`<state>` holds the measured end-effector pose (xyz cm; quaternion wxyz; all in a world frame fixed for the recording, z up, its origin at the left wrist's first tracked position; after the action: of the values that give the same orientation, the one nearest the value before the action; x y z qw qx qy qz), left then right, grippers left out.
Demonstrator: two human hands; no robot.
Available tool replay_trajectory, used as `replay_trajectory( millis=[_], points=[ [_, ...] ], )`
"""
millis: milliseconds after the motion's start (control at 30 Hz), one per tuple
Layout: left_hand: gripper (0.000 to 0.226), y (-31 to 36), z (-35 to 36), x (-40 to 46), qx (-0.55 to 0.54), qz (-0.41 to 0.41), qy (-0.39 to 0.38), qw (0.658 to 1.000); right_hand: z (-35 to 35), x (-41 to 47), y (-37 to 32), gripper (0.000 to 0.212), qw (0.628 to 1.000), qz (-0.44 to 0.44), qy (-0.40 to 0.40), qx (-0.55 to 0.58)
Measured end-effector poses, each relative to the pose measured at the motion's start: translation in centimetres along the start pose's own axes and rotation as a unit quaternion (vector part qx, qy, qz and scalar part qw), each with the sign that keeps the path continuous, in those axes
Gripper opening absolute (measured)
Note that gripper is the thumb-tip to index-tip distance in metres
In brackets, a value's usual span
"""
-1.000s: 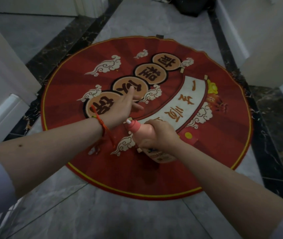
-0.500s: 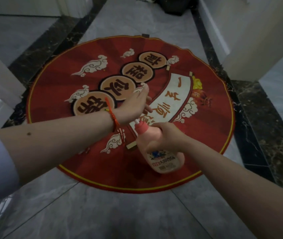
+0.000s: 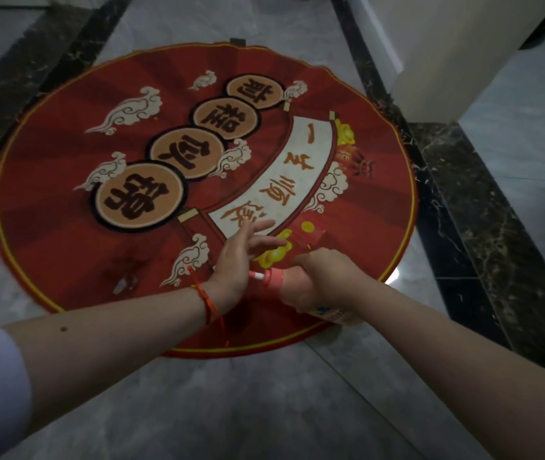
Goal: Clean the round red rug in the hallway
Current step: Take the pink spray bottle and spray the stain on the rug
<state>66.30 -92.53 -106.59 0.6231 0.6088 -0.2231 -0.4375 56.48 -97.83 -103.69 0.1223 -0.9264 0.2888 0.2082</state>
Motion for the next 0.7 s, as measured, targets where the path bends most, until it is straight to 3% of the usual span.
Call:
replay_trajectory(
  millis=[233,500,700],
  points=[
    [0.051,-1.0,0.4,-0.2,-0.011,-0.006,0.0,1.0,0.2,0.1,-0.3,0.061,0.999,0.004,0.022,-0.039],
    [0.055,-1.7,0.1,0.1,-0.026,-0.032,-0.046,0.998,0.4,-0.4,0.2,0.055,0.999,0.01,0.022,-0.032],
    [0.052,-0.7,0.0,1.0,-0.04,-0.015,-0.032,0.999,0.2,-0.5,0.1,0.059,0.999,0.026,0.029,-0.013]
  ],
)
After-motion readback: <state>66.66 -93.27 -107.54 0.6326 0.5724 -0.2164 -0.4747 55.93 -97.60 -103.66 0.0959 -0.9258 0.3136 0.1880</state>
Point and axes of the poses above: each hand's wrist, its own x-axis towards the middle knuckle, its own z-axis out of the palm, y = z × x, the point moved 10 cm from there along x, towards the middle knuckle, and after that the axes turned 2 degrees about z, right-handed, at the moved point
